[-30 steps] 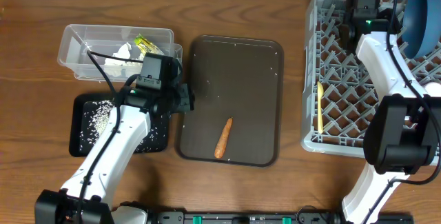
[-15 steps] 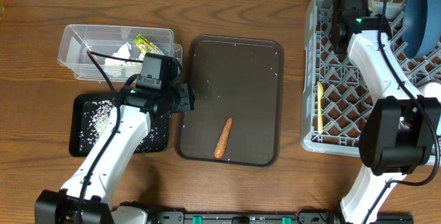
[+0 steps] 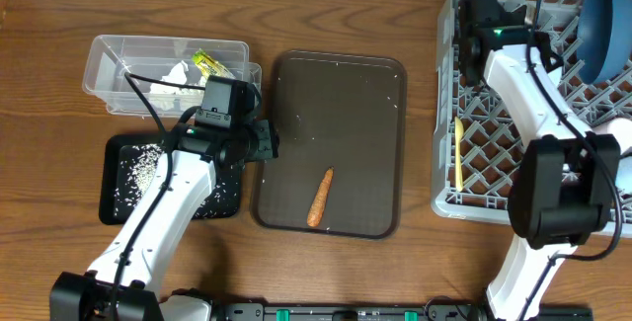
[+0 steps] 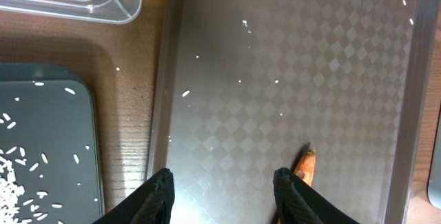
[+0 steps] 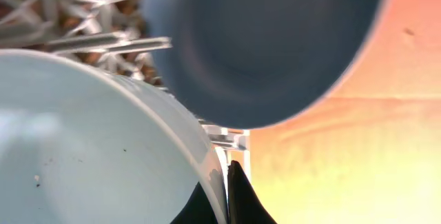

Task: Sort waste into correct bins and load items into the dishwasher rack
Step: 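Lower the bowl into the rack slot beside the blue plate and release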

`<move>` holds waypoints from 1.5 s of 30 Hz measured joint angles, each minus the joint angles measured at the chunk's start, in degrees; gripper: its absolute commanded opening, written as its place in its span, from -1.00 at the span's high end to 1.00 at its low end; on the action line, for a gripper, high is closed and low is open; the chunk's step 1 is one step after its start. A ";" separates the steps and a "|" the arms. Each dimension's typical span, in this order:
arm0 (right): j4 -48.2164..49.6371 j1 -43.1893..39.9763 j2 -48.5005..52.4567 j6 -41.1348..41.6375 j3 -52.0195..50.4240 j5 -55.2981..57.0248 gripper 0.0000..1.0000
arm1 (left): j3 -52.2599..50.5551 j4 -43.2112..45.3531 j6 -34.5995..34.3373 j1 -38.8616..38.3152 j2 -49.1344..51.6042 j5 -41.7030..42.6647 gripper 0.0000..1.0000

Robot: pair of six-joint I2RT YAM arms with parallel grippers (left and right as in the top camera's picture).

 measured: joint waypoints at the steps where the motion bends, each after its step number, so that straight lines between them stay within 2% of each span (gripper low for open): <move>1: 0.68 0.00 0.24 0.28 -0.04 1.03 0.98 | 0.00 0.00 0.00 0.00 0.00 0.00 0.01; 7: 4.48 -0.04 0.59 0.00 -0.33 2.56 0.97 | 0.00 0.00 -0.02 0.00 0.00 0.00 0.01; 16: 8.46 -0.02 0.59 -4.79 -0.33 -1.92 0.97 | 0.00 0.00 -0.02 0.00 0.00 0.00 0.01; 24: 13.22 -0.37 0.61 -9.03 -0.35 1.20 0.98 | 0.00 0.02 -0.02 0.00 0.00 0.00 0.01; 31: 12.09 -0.68 0.61 -12.81 -0.35 0.70 0.97 | 0.00 0.11 -0.02 0.00 0.00 -0.02 0.01; 45: 12.13 -0.13 0.68 -13.14 -2.58 1.27 0.97 | 0.00 0.15 -0.02 0.00 0.00 -0.02 0.01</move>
